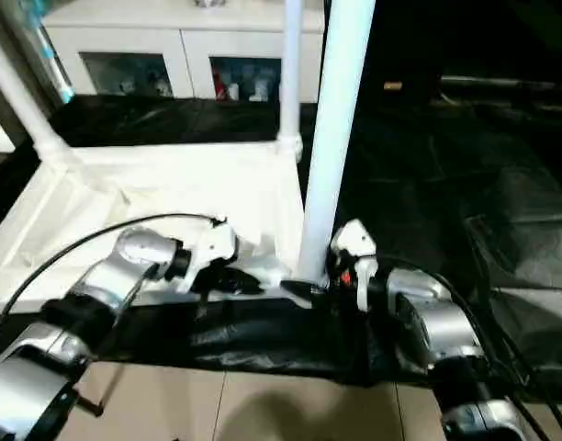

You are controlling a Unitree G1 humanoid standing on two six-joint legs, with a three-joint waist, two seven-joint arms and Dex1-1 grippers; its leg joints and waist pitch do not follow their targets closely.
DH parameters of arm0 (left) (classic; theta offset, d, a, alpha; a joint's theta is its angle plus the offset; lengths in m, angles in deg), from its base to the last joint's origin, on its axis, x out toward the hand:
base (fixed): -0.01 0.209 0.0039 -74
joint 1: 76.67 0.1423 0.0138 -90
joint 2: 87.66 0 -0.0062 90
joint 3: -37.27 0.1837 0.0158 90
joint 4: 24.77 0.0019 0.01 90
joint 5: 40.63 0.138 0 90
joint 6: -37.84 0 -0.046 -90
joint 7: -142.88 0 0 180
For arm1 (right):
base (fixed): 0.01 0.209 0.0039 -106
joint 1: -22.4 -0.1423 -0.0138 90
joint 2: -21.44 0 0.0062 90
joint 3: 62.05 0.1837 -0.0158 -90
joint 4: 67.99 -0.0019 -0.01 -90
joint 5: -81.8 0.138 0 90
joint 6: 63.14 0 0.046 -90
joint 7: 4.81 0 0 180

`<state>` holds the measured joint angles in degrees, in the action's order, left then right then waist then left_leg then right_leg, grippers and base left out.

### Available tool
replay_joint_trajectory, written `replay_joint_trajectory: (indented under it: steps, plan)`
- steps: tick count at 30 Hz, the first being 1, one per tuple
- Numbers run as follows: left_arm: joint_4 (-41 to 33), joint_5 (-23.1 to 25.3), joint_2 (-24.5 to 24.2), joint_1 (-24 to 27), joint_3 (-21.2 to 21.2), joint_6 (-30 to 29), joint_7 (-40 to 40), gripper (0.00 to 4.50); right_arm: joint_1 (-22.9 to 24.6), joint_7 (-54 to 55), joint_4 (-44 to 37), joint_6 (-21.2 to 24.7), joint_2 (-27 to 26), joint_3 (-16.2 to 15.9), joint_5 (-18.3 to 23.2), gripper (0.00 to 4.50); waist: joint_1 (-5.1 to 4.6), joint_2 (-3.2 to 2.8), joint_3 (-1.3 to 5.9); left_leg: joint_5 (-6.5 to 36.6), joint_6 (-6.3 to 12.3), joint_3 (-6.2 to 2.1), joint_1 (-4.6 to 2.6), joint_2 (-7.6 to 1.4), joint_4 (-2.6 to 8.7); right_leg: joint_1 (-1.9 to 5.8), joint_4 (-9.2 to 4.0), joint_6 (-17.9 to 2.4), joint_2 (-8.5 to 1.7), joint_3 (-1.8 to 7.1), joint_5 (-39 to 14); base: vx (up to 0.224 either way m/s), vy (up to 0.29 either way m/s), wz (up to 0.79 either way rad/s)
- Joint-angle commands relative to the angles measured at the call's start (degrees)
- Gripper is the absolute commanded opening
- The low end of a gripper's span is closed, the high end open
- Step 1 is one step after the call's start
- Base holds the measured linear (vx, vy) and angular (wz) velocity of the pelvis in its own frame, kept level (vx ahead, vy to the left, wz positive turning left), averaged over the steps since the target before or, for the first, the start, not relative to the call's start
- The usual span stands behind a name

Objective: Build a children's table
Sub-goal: Rotate leg to tighten

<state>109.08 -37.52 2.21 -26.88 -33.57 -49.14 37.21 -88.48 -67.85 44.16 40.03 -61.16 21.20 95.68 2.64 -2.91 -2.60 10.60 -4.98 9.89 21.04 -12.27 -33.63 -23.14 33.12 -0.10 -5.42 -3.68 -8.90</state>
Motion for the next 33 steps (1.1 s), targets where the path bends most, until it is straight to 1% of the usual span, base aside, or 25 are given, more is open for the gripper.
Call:
replay_joint_trajectory:
  steps: [1, 2, 3, 5, 9, 10, 12, 13, 14, 16, 17, 18, 19, 20, 21, 23, 24, 25, 26, 27, 28, 29, 30, 32, 33]
  plan:
    - [-0.9, 0.6, -0.5, 0.8, 1.8, -0.2, 2.0, 0.0, 0.5, -1.2, -1.2, 0.9, 0.2, -1.1, 0.1, 3.29, 0.08, 0.61, 3.64, 13.7, 4.41, 0.58, -0.44, -0.72, 4.12, 3.08, -3.3, -15.2, -2.08, 1.53, -12.8, 0.0, 0.0, 0.0]
    - [-0.9, 0.6, -0.5, 0.8, 1.8, -0.2, 2.0, 0.0, 0.5, -1.2, -1.2, 0.9, 0.2, -1.1, 0.1, 3.06, 0.09, 0.56, 3.6, 13.9, 4.16, 0.59, -0.43, -0.65, 4.13, 3.05, -3.38, -14.8, -2.07, 1.55, -13.7, 0.0, 0.0, 0.0]
    - [-1.6, 0.6, -0.8, 1.2, 1.8, -0.5, 2.3, 0.0, 0.7, -1.4, -1.7, 1.3, 0.2, -1.2, 0.2, 3.06, 0.11, 0.51, 3.63, 13.9, 4.04, 0.57, -0.49, -0.67, 4.13, 3.0, -3.41, -14.7, -2.08, 1.56, -13.9, 0.0, 0.0, 0.0]
    - [-2.4, 0.4, -1.0, 1.5, 1.7, -0.9, 2.4, 0.0, 0.8, -1.6, -2.0, 1.4, 0.2, -1.5, 0.4, 2.84, 0.07, 0.64, 3.65, 13.5, 3.91, 0.48, -0.34, -0.73, 4.2, 3.09, -3.31, -14.4, -2.08, 1.55, -13.9, 0.0, 0.0, 0.0]
    - [-3.5, -0.3, -0.2, 2.1, 1.1, -2.3, 1.3, 0.0, 1.1, 0.2, -2.3, 1.8, -0.9, -1.2, 0.6, 2.7, 0.03, 0.72, 3.74, 12.1, 4.19, 0.52, -0.29, -0.65, 4.06, 3.09, -3.11, -14.6, -2.03, 1.55, -12.3, 0.0, 0.0, 0.0]
    - [-3.2, -0.3, 0.6, 1.8, 0.5, -3.5, -0.8, 0.0, 0.9, 3.2, -1.2, 1.9, -2.1, -0.6, -0.2, 2.7, -0.06, 0.76, 3.72, 11.9, 4.16, 0.56, -0.28, -0.67, 4.07, 3.02, -3.12, -14.7, -2.04, 1.59, -12.2, 0.0, 0.0, 0.0]
    - [-1.5, 0.1, 2.4, 0.9, -0.8, -5.0, -5.7, 0.0, -0.2, 10.5, 2.1, 1.4, -4.3, 0.7, -2.5, 2.68, -0.31, 0.66, 3.59, 13.0, 3.5, 0.53, -0.38, -0.6, 4.15, 2.76, -3.28, -14.4, -2.08, 1.61, -13.8, 0.0, 0.0, 0.0]
    - [-0.8, 0.2, 3.0, 0.5, -1.3, -5.3, -7.5, 0.0, -0.6, 13.3, 3.4, 1.1, -5.1, 1.2, -3.3, 2.68, -0.51, 0.77, 3.46, 14.1, 2.73, 0.46, -0.48, -0.42, 4.27, 2.77, -3.63, -13.7, -2.1, 1.53, -16.5, 0.0, 0.0, 0.0]
    - [0.8, 0.5, 4.4, -0.5, -2.2, -6.1, -11.5, 0.0, -1.6, 19.2, 6.0, 1.0, -7.0, 2.6, -4.4, 2.67, -0.93, 0.8, 3.37, 15.1, 2.16, 0.36, -0.44, -0.27, 4.32, 2.7, -3.86, -12.8, -2.08, 1.51, -18.9, 0.0, 0.0, 0.0]
    - [2.1, 0.7, 5.3, -1.2, -2.7, -6.6, -14.1, 0.0, -2.2, 23.0, 7.7, 0.6, -8.3, 3.7, -4.7, 2.67, -1.38, 0.81, 3.25, 16.8, 1.36, 0.15, -0.47, -0.09, 4.45, 2.59, -4.33, -11.0, -2.09, 1.43, -23.2, 0.0, 0.0, 0.0]
    - [3.0, 1.0, 6.0, -1.8, -3.1, -7.0, -16.4, 0.0, -2.6, 26.0, 8.8, 0.6, -9.4, 4.6, -4.8, 2.67, -1.43, 1.06, 3.24, 17.2, 1.43, 0.15, -0.65, -0.02, 4.4, 2.41, -4.55, -10.5, -2.15, 1.47, -24.4, 0.0, 0.0, 0.0]
    - [4.4, 1.3, 6.9, -2.6, -3.6, -7.5, -19.4, 0.0, -3.3, 29.7, 10.1, 0.5, -10.8, 5.7, -4.8, 2.67, -1.46, 1.04, 3.23, 17.3, 1.52, 0.09, -0.65, -0.06, 4.45, 2.47, -4.63, -10.4, -2.2, 1.5, -24.5, 0.0, 0.0, 0.0]
    - [6.0, 1.5, 7.9, -3.7, -4.0, -8.1, -22.3, 0.0, -4.1, 33.4, 11.7, 0.4, -12.1, 6.7, -4.8, 2.67, -1.71, 0.94, 3.28, 16.8, 1.62, 0.2, -0.55, 0.06, 4.35, 2.33, -4.65, -10.3, -2.1, 1.57, -23.9, 0.0, 0.0, 0.0]
    - [7.2, 1.6, 8.5, -4.3, -4.3, -8.3, -24.1, 0.0, -4.7, 35.4, 12.6, 0.2, -12.9, 7.3, -4.8, 2.67, -1.72, 0.76, 3.36, 16.8, 1.52, 0.15, -0.71, 0.05, 4.36, 2.27, -4.7, -10.3, -2.06, 1.53, -23.5, 0.0, 0.0, 0.0]
    - [7.2, 1.6, 8.5, -4.3, -4.3, -8.3, -24.1, 0.0, -4.7, 35.4, 12.6, 0.2, -12.9, 7.3, -4.8, 2.67, -1.84, 0.93, 3.36, 16.7, 1.65, 0.21, -0.65, 0.11, 4.33, 2.3, -4.73, -10.4, -1.97, 1.51, -23.2, 0.0, 0.0, 0.0]
    - [11.2, 1.9, 11.2, -6.9, -5.8, -8.6, -31.3, 0.0, -7.5, 41.0, 17.1, -1.0, -15.5, 7.0, -6.5, 2.67, -1.9, 0.83, 3.47, 16.4, 1.98, 0.2, -0.47, 0.2, 4.23, 2.42, -4.65, -10.5, -2.01, 1.48, -22.4, 0.0, 0.0, 0.0]
    - [12.2, 1.9, 12.0, -7.5, -6.2, -8.5, -32.8, 0.0, -8.4, 42.0, 18.5, -1.6, -16.2, 6.7, -7.1, 2.67, -2.09, 0.82, 3.41, 16.6, 1.99, 0.22, -0.45, 0.27, 4.21, 2.28, -4.71, -10.7, -1.98, 1.42, -22.6, 0.0, 0.0, 0.0]
    - [12.5, 1.9, 12.3, -7.8, -6.3, -8.4, -32.9, 0.0, -8.7, 42.1, 18.9, -2.0, -16.4, 6.6, -7.3, 2.67, -2.04, 0.62, 3.45, 16.7, 1.9, 0.18, -0.6, 0.33, 4.2, 2.34, -4.77, -10.8, -1.93, 1.31, -22.5, 0.0, 0.0, 0.0]
    - [12.8, 2.1, 12.8, -8.1, -6.3, -8.0, -33.1, 0.0, -9.4, 40.9, 19.4, -2.5, -17.0, 6.7, -6.7, 2.67, -2.08, 0.86, 3.46, 16.8, 2.36, 0.21, -0.45, 0.29, 4.16, 2.45, -4.8, -10.9, -2.0, 1.35, -22.2, 0.0, 0.0, 0.0]
    - [12.8, 2.1, 12.9, -8.2, -6.2, -7.8, -33.0, 0.0, -9.5, 40.3, 19.4, -2.6, -17.2, 6.9, -6.3, 2.67, -2.06, 0.9, 3.42, 16.8, 2.71, 0.23, -0.32, 0.34, 4.16, 2.56, -4.86, -10.8, -2.0, 1.33, -22.2, 0.0, 0.0, 0.0]
    - [12.7, 2.0, 13.1, -8.3, -6.1, -7.7, -32.5, 0.0, -9.8, 39.1, 19.1, -2.1, -17.5, 7.3, -5.3, 3.02, -1.95, 0.83, 3.5, 16.1, 3.16, 0.16, -0.21, 0.24, 4.23, 2.68, -4.7, -10.9, -2.02, 1.33, -21.3, 0.0, 0.0, 0.0]
    - [12.8, 2.0, 13.2, -8.4, -6.0, -7.4, -32.1, 0.0, -10.1, 37.9, 19.0, -1.6, -17.7, 7.8, -4.4, 3.02, -1.92, 0.8, 3.58, 15.6, 3.5, 0.15, -0.2, 0.16, 4.2, 2.76, -4.54, -11.4, -2.01, 1.36, -20.0, 0.0, 0.0, 0.0]
    - [12.7, 2.0, 13.1, -8.4, -5.7, -6.9, -31.5, 0.0, -10.2, 36.8, 18.7, -1.4, -17.6, 7.9, -3.9, 3.39, -1.91, 0.81, 3.57, 15.4, 3.64, 0.14, -0.13, 0.12, 4.22, 2.8, -4.47, -11.6, -2.01, 1.36, -19.4, 0.0, 0.0, 0.0]
    - [12.0, 1.7, 12.2, -7.8, -5.0, -5.6, -28.3, 0.0, -10.1, 32.8, 17.6, -1.7, -16.2, 6.4, -3.9, 3.41, -1.89, 0.78, 3.7, 14.5, 4.07, 0.14, -0.04, 0.06, 4.17, 2.96, -4.2, -12.5, -2.02, 1.35, -17.0, 0.0, 0.0, 0.0]
    - [12.0, 1.7, 12.2, -7.8, -5.0, -5.6, -28.3, 0.0, -10.1, 32.8, 17.6, -1.7, -16.2, 6.4, -3.9, 3.43, -1.85, 0.8, 3.73, 14.4, 4.26, 0.11, 0.01, 0.09, 4.15, 3.06, -4.14, -12.6, -2.01, 1.29, -16.6, 0.0, 0.0, 0.0]
